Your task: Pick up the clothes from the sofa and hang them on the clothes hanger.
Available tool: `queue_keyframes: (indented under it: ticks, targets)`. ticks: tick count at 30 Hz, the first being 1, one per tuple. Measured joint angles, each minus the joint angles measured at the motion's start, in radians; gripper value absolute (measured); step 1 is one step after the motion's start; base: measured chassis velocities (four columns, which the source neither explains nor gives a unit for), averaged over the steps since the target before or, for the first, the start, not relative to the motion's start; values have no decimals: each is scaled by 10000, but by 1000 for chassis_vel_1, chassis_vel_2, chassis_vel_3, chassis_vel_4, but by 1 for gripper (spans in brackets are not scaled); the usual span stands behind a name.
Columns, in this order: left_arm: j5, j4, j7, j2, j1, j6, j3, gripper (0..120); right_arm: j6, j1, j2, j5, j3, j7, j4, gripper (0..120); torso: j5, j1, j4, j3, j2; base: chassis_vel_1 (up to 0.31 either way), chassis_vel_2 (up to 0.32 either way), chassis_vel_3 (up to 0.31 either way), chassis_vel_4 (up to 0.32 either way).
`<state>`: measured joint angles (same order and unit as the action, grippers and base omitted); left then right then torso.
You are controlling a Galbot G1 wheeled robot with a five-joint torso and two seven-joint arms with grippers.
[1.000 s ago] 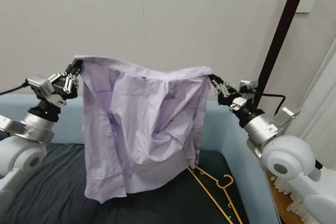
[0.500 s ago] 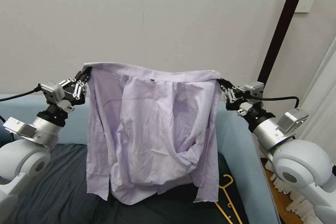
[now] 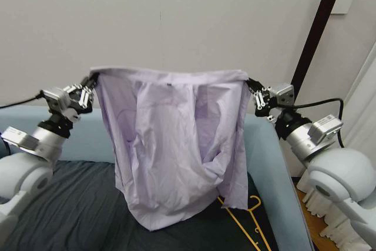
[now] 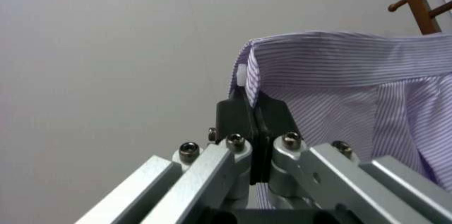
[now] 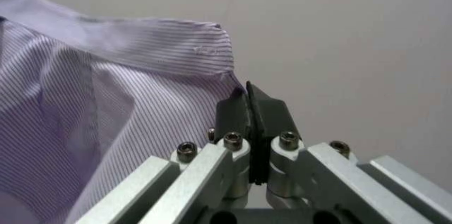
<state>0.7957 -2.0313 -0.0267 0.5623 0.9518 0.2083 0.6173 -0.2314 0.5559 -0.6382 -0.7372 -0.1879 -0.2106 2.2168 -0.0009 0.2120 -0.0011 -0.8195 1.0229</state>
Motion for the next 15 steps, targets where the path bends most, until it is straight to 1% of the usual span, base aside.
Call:
queue_keyframes:
  ticks: [3, 4, 5, 6, 7, 8, 10, 11, 12, 13, 14, 15]
  targets:
    - [33, -22, 0, 24, 68, -4, -12, 0, -2, 37, 43, -229, 29, -4, 39, 0, 4, 0, 0, 2, 1, 0, 0, 0, 0]
    - [-17, -8, -1, 180, 248, 13, -120, 0, 0, 285, 16, -98, 102, -25, 10, 0, 7, -1, 0, 2, 1, 0, 0, 0, 0]
    - [-150, 45, 6, 452, 503, 22, -330, 0, 12, 590, -51, 148, 170, -54, -67, 0, 6, 0, 2, 2, 2, 0, 0, 0, 0]
    - [-413, 144, 22, 885, 890, 13, -596, 0, 19, 1179, -177, 623, 267, -117, -217, 0, -6, 0, 0, 0, 0, 0, 0, 0, 0]
    - [-810, 239, 9, 1371, 1394, -6, -803, 0, -2, 1912, -345, 1204, 378, -192, -399, 0, -7, 2, -3, -1, 0, 0, 0, 0, 0]
    - [-810, 239, 9, 1371, 1394, -6, -803, 0, -2, 1912, -345, 1204, 378, -192, -399, 0, -7, 2, -3, -1, 0, 0, 0, 0, 0]
    - [-1764, 392, -169, 2137, 2250, -295, -1116, 0, -268, 3069, -717, 2103, 663, -496, -696, 0, 4, 1, -5, -4, -3, 0, 0, 0, 0]
    - [-2337, 449, -321, 2476, 2596, -528, -1222, 0, -522, 3410, -897, 2347, 796, -777, -768, 0, 1, 1, -5, -3, -3, 0, 0, 0, 0]
    - [-2337, 449, -321, 2476, 2596, -528, -1222, 0, -522, 3410, -897, 2347, 796, -777, -768, 0, 1, 1, -5, -3, -3, 0, 0, 0, 0]
    - [-2861, 491, -470, 2741, 2861, -741, -1275, 0, -1094, 3640, -1119, 2468, 942, -1173, -778, 0, -1, -1, -2, -1, -2, 0, 0, 0, 0]
    - [-3467, 543, -674, 3016, 3055, -1066, -1329, 0, -1958, 3742, -1359, 2439, 1139, -1577, -764, 0, 2, -1, 2, 0, -1, 0, 0, 0, 0]
    - [-3817, 577, -853, 3122, 3091, -1347, -1385, 0, -2313, 3716, -1593, 2518, 1394, -1741, -937, 0, 0, 0, -1, 0, -1, 0, 0, 0, 0]
